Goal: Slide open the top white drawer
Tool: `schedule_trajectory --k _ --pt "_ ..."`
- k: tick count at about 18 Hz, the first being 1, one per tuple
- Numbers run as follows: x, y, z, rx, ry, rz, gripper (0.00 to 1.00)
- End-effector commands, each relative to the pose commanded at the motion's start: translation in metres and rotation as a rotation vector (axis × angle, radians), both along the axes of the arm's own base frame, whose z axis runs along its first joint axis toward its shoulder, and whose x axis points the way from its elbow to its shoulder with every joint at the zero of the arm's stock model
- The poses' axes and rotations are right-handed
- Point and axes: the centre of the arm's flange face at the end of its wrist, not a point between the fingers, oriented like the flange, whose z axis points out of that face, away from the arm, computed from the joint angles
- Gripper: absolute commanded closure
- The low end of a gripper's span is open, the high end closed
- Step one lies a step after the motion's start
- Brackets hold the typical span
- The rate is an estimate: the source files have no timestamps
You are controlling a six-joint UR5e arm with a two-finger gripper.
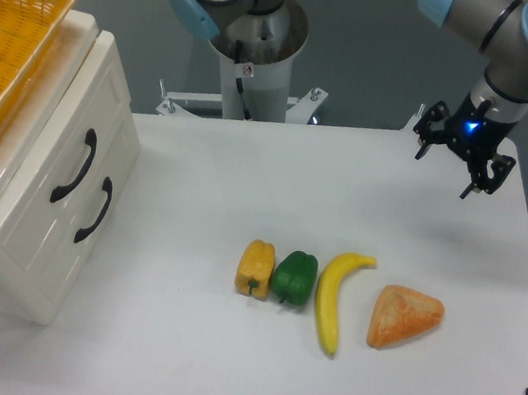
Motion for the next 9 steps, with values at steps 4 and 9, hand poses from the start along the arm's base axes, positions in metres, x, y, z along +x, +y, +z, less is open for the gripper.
schedule_trajectory --k 4,9 --pt "-0.002 0.0 0.002 -0.004 0.005 0.001 0.0" --pt "0.01 0.002 -0.017 -0.024 -0.03 -0.006 0.0"
